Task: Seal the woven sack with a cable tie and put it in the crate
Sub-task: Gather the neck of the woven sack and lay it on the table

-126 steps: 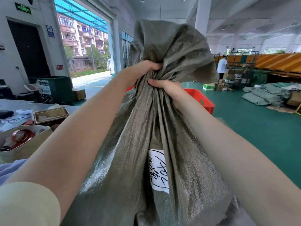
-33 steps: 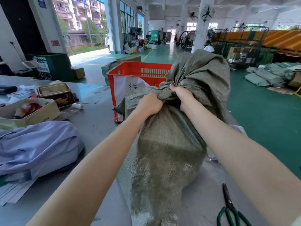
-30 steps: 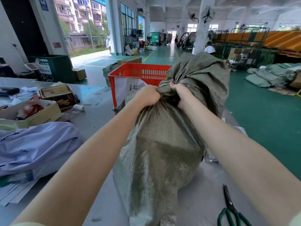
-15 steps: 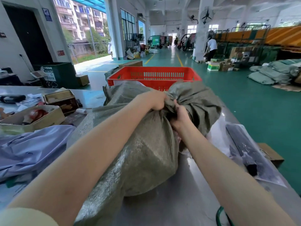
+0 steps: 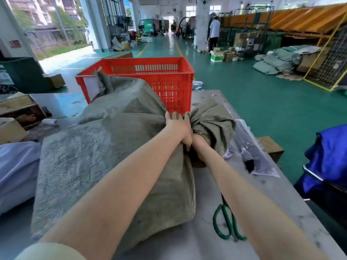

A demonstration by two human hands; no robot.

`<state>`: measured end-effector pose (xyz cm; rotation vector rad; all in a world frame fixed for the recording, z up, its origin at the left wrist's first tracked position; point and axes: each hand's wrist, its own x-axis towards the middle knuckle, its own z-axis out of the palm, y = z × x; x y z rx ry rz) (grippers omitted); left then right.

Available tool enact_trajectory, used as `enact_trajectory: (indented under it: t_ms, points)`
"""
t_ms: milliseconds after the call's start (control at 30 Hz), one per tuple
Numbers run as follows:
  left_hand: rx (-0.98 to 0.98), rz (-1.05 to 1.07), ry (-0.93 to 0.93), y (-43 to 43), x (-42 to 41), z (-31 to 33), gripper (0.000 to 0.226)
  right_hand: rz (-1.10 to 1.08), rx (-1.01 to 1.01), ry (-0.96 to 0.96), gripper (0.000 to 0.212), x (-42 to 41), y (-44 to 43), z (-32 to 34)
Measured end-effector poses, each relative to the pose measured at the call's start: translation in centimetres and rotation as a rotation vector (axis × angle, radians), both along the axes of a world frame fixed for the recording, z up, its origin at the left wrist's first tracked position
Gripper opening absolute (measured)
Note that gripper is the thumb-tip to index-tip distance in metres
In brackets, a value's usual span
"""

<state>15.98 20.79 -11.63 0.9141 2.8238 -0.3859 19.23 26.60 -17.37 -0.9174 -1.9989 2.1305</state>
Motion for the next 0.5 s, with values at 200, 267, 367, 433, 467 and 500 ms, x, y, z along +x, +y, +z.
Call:
enact_trajectory:
  t_ms: [200,267,367,433,467,500]
  points:
    - [0.267,-0.046,-0.155,0.7,1.0,-7.7,0.086,0.176,0.36,-0.234,0.051,2.9,2.8,-2.8]
    - [0.252,-0.031,-0.14,1.0,0.9,-8.2,0.077,0.158,0.304,-0.216,0.047,4.1,3.4,-3.8]
    - [0.192,-0.008,-0.12,0.9,0.3,-7.6,0.071,0.026,-0.296,0.129,0.031,5.4,4.3,-5.2]
    - [0.152,0.005,-0.11,0.8,-0.2,-7.5,0.071,-0.172,-0.75,0.365,0.06,6.0,4.7,-6.5]
    - [0.132,0.007,-0.106,0.7,-0.2,-7.5,0.069,-0.286,-0.921,0.459,0.075,6.1,4.5,-7.0]
    - [0.112,0.013,-0.104,0.7,-0.2,-7.5,0.067,-0.341,-1.046,0.547,0.082,5.9,4.5,-7.5]
